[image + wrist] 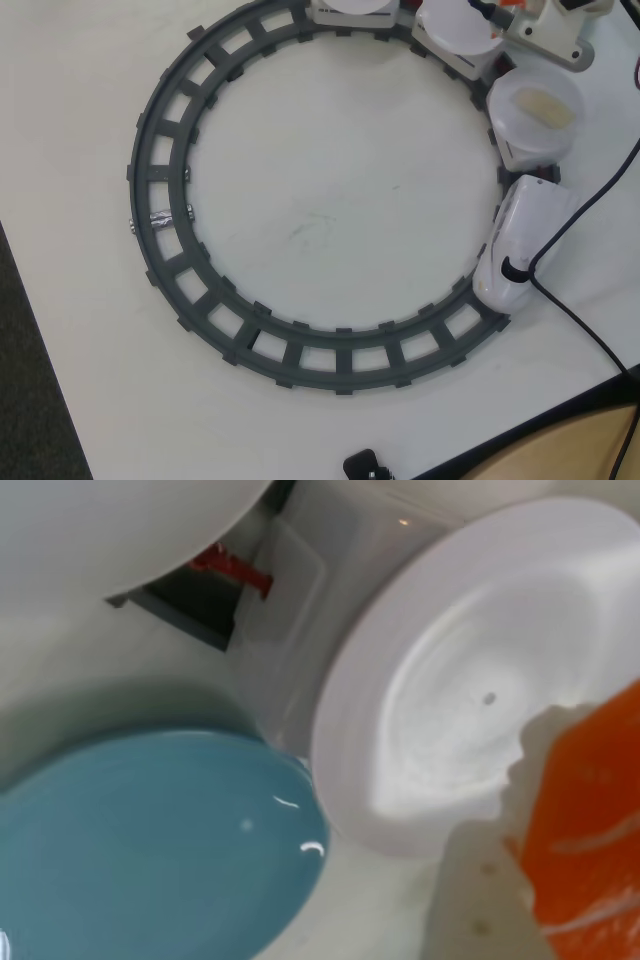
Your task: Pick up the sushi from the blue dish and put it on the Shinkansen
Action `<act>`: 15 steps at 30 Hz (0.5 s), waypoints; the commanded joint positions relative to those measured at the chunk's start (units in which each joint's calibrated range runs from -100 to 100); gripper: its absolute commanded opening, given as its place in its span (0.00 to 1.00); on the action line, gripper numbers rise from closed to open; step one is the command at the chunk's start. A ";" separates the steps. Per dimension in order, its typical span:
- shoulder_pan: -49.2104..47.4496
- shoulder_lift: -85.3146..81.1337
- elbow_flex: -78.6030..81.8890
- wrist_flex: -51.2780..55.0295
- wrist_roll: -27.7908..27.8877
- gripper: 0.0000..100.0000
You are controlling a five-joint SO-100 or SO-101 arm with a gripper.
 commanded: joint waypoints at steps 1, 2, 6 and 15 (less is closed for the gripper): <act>0.54 0.48 -0.48 -0.78 0.23 0.02; 0.54 0.82 -0.48 -0.69 0.23 0.02; 0.71 1.82 -0.48 -0.69 0.17 0.02; 0.63 2.41 -0.48 -0.86 0.17 0.02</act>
